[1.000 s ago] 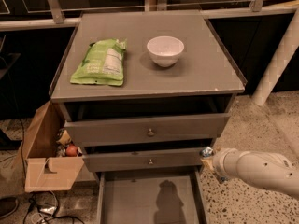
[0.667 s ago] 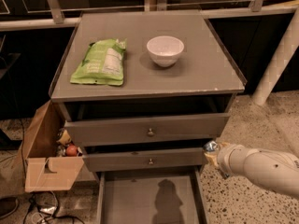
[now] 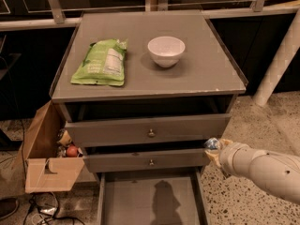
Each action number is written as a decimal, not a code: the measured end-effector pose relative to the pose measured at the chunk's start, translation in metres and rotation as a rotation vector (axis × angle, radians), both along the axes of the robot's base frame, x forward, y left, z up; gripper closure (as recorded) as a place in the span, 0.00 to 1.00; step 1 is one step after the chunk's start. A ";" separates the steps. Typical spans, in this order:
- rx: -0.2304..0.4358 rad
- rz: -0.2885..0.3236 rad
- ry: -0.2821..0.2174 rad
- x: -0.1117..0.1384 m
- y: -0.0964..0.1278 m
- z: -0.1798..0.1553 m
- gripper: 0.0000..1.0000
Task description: Pick redbull can from bottom drawer and place on counter
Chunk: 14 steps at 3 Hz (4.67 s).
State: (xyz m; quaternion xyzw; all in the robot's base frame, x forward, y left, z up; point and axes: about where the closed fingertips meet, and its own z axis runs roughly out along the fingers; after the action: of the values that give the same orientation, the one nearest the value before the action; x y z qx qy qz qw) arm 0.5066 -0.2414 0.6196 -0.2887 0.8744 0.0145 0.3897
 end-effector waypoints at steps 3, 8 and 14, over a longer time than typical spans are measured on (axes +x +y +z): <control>-0.029 0.011 -0.145 0.023 0.009 0.081 1.00; -0.105 -0.007 -0.207 0.018 -0.022 0.138 1.00; -0.085 0.041 -0.358 0.093 -0.023 0.266 1.00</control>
Offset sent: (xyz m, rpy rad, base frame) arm 0.0301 0.0053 0.0860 -0.0067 -0.1446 0.0029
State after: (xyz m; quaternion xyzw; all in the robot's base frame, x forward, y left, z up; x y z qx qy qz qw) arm 0.5991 -0.2642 0.8856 -0.3208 0.7849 -0.0662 0.5260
